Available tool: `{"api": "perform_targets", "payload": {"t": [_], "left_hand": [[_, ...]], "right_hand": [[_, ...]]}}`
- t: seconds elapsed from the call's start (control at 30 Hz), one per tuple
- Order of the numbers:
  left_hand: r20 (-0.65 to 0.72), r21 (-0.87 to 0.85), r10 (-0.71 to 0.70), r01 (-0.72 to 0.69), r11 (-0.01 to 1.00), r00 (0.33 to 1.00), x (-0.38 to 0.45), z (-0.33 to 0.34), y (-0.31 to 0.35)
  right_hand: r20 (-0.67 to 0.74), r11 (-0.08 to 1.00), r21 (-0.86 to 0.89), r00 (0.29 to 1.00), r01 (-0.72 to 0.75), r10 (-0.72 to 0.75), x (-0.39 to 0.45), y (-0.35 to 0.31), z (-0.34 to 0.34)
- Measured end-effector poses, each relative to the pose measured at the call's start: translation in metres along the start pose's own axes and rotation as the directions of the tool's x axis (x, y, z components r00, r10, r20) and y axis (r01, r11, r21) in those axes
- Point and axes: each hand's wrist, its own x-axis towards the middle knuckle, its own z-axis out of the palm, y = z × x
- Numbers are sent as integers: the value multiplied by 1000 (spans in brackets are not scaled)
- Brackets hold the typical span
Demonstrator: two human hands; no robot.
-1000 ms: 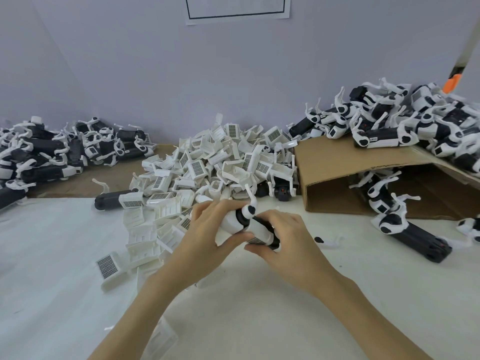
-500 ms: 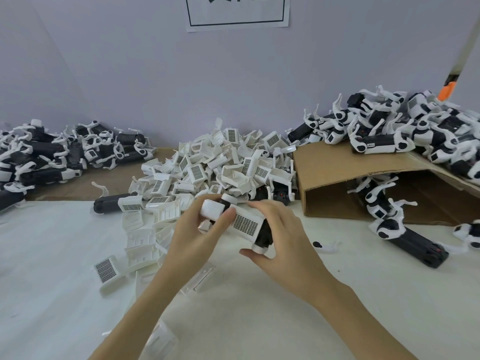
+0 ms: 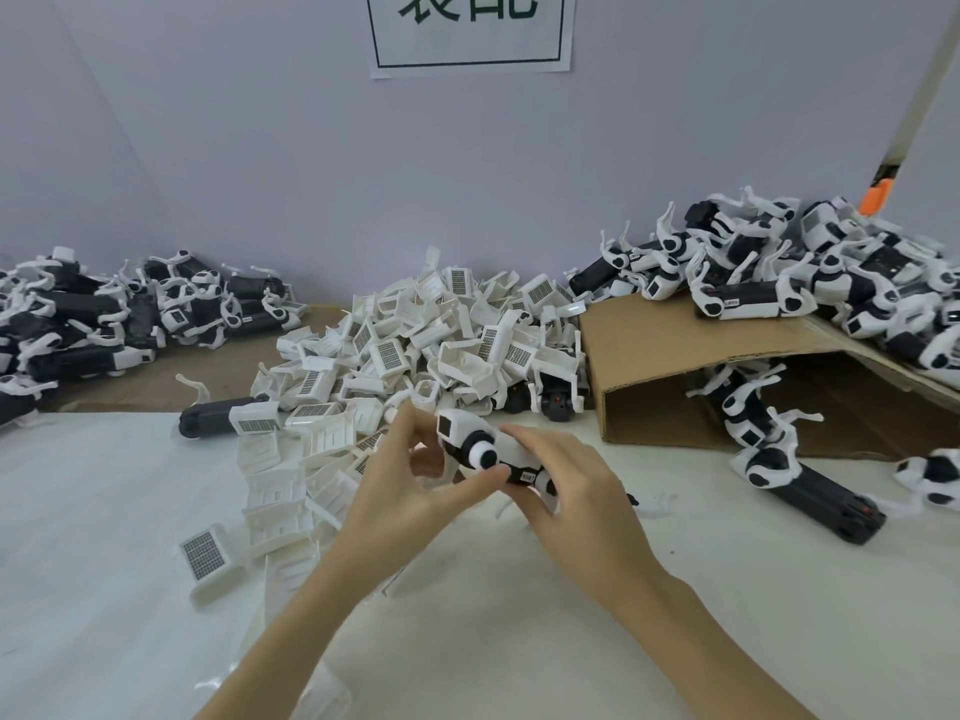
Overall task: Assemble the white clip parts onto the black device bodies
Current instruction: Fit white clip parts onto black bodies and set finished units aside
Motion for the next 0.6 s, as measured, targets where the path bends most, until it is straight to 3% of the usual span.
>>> {"api": "perform_targets", "payload": {"t": [0.2,0.3,0.4,0.47,0.53,0.6], "left_hand": [[-104,85,20,-11,996,994,-2,9,-1],[-110,147,60,-43,988,992,-2,7,-1],[-127,190,86,-61,980,988,-3,8,1],[-165,128,97,-77,989,982,-3,10,2],[-202,21,76,-73,997,976,-2,9,3],[-196,-84,23,-40,996,980,2,3,3]], "right_hand": [[-69,997,-45,996,55,-58,5,-1,4],[-7,999,30,999,-37,37,4,0,1],[22,998,60,1000,-13,11,0,3,3],[129,989,113,988,-100,85,1,3,4],[310,956,167,933,-242,182,2,3,3],[409,877,322,888,-357,211,1,5,3]]}}
